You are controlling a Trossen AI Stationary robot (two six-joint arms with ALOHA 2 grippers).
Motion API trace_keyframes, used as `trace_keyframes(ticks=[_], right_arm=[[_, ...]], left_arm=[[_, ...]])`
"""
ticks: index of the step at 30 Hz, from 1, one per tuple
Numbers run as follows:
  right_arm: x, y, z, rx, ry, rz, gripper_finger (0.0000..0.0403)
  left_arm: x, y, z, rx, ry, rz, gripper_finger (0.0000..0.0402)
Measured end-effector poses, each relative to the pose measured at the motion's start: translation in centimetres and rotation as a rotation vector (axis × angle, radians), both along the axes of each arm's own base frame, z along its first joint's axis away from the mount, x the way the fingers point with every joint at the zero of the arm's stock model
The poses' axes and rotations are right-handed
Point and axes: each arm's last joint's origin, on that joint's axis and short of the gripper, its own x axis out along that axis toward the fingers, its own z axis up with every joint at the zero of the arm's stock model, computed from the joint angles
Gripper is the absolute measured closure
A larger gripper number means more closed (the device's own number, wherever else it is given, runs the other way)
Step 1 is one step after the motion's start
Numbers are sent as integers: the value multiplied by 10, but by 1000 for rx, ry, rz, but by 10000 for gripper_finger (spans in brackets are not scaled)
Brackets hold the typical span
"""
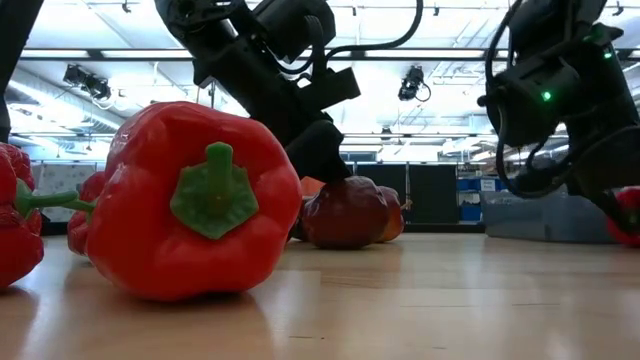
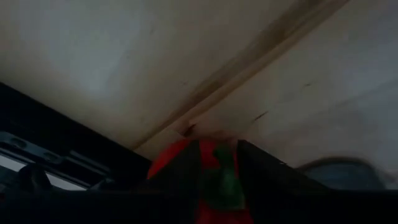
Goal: Sort produce into baskets
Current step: Put the red bell pepper into the right black transparent bin
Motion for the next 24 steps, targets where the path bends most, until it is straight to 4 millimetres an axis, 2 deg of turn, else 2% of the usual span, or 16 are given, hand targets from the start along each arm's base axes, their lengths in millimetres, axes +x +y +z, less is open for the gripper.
trace_keyframes(ticks=[8,14,16,20,24], right_arm=[[-10,-5,-9,-25,28,-43,303],[-9,-6,-8,-53,19,-38,368],[-9,-6,-8,-55,22,-39,371],[-2,-5,-1,-91,-14,-122,371],[13,-1,16,-89,-119,-261,371]], left_arm=[[0,-1,0,1,-1,-3,401],[0,-1,0,1,-4,-2,401],[0,-1,0,-2,-5,1,401],[0,-1,0,-7,-3,6,401],[0,-1,0,-8,-2,6,401]])
